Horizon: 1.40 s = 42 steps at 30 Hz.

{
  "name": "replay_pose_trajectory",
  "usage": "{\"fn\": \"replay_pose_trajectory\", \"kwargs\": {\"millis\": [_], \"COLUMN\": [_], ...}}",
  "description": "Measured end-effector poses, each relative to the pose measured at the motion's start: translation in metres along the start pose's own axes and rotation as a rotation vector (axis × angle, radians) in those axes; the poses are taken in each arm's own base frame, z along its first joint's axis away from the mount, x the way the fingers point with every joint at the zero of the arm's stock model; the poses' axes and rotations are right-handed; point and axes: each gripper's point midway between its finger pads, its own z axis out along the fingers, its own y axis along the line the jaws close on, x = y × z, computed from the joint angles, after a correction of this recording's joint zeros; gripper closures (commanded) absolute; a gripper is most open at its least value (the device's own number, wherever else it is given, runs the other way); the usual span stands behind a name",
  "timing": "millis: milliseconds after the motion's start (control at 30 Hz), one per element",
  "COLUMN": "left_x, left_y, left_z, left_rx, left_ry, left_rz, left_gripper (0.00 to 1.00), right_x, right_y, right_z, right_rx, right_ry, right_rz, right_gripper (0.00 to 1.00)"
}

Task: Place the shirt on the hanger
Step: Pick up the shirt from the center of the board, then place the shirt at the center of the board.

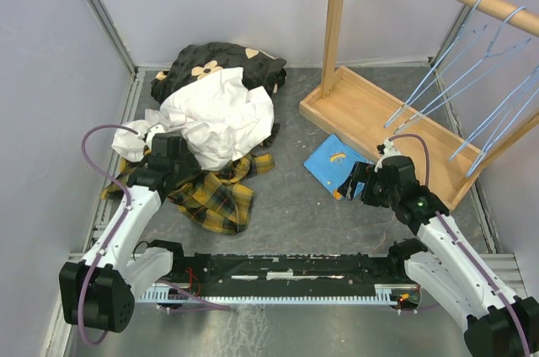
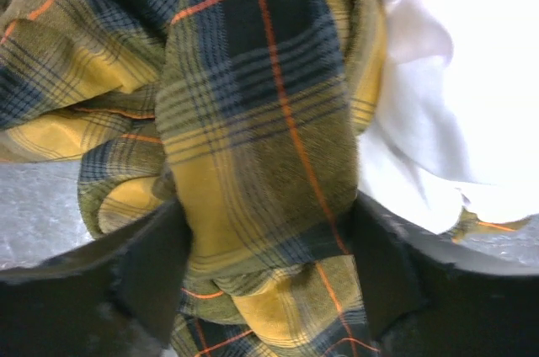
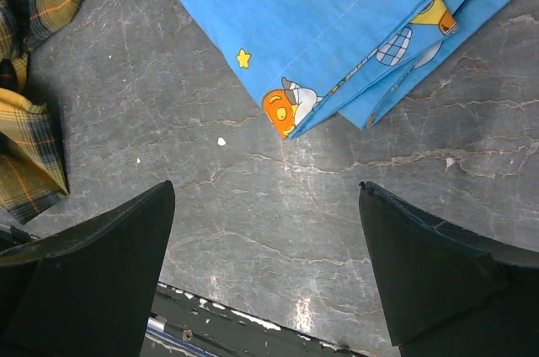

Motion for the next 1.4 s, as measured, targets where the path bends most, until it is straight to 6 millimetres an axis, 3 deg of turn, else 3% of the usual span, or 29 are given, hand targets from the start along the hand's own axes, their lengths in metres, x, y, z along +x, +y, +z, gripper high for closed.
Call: {"fn": "replay_pose_trajectory", "kwargs": {"millis": [133, 267, 367, 600, 833, 1033, 1200, 1300, 1400], "left_x": [0.006, 0.000, -0.024, -0.102, -0.156, -0.204, -0.214, -0.188, -0.130], "left_y": [0.011, 0.020, 0.021, 0.009, -0.009, -0.049, -0.101, -0.161, -0.241], "left_z": [0.005, -0.008, -0.032, -0.103, -0.160, -0.202, -0.215, -0.228, -0.255], "left_rx": [-0.060, -0.085, -0.084, -0.025, 0.034, 0.161, 0.300, 0.415, 0.546], "left_ry": [0.025, -0.010, -0.087, -0.313, -0.416, -0.446, -0.405, -0.360, -0.324], "left_rz": [-0.005, -0.015, -0.030, -0.028, 0.051, 0.160, 0.248, 0.373, 0.554], "left_gripper": [0.66, 0.96, 0.97, 0.97, 0.97, 0.97, 0.97, 0.97, 0.97], "right_x": [0.000, 0.000, 0.001, 0.000, -0.004, -0.007, -0.007, -0.007, -0.009], "right_y": [0.000, 0.000, -0.001, -0.002, -0.001, 0.001, 0.002, 0.002, 0.003], "right_z": [0.000, 0.000, 0.000, -0.001, -0.006, -0.009, -0.009, -0.009, -0.010], "right_rx": [0.000, 0.002, 0.006, 0.009, 0.013, 0.002, 0.002, 0.001, -0.005], "right_ry": [0.000, 0.001, 0.004, -0.005, -0.015, -0.032, -0.032, -0.033, -0.043], "right_rz": [0.000, -0.001, 0.000, -0.001, -0.006, -0.013, -0.012, -0.012, -0.014], "right_gripper": [0.02, 0.02, 0.02, 0.02, 0.01, 0.01, 0.01, 0.01, 0.01]}}
